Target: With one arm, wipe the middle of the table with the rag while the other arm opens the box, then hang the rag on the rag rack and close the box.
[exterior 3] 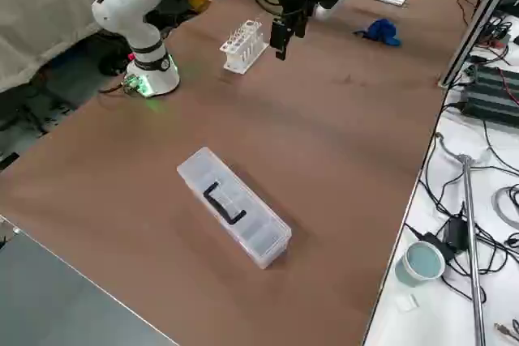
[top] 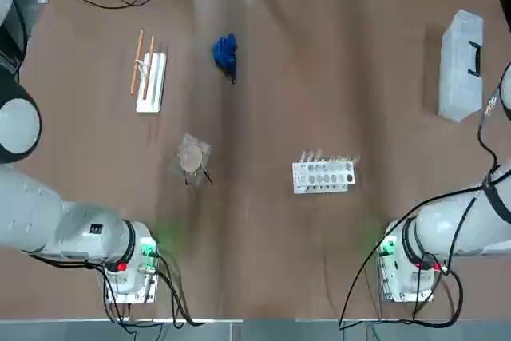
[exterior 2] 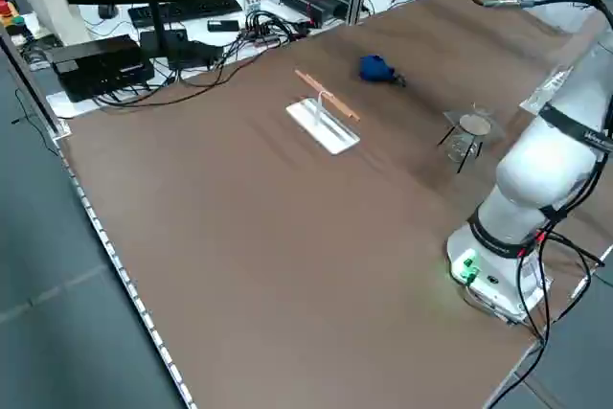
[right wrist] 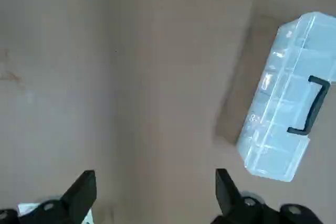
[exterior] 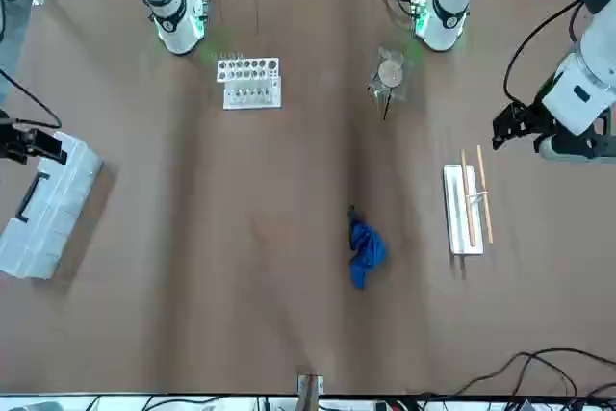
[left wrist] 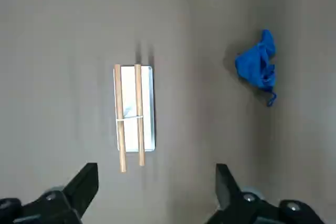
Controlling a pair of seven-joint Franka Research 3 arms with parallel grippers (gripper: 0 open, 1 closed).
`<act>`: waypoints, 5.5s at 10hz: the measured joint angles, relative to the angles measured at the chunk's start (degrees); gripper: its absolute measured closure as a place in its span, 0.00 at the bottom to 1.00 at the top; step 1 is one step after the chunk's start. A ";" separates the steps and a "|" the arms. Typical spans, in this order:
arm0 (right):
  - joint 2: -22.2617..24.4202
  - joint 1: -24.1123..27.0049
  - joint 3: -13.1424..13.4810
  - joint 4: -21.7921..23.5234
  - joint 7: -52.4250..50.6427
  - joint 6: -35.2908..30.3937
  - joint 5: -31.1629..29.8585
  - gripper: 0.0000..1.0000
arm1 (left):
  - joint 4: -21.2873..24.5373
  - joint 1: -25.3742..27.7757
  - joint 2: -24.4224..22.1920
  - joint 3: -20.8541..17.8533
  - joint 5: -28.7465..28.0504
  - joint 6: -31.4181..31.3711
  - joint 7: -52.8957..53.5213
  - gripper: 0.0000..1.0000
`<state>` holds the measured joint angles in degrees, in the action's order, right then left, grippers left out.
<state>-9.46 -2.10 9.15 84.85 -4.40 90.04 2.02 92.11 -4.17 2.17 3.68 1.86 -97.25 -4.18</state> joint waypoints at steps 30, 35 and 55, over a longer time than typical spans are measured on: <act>-21.51 10.11 1.16 18.62 -5.91 34.71 -29.12 0.99 | -11.81 -18.68 47.71 1.23 0.01 -43.18 -18.92 0.89; -15.51 10.41 0.87 18.76 -8.15 24.75 -29.39 0.99 | -14.82 -19.03 43.84 2.56 6.76 -43.26 -26.72 0.94; -6.06 3.80 -3.35 -9.31 1.81 -9.63 2.92 0.01 | -28.99 -25.12 61.78 11.79 11.61 -65.75 -35.91 0.94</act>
<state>-15.51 1.69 5.80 75.53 -2.58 80.42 4.94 63.12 -29.29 63.95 15.48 13.47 -163.00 -40.09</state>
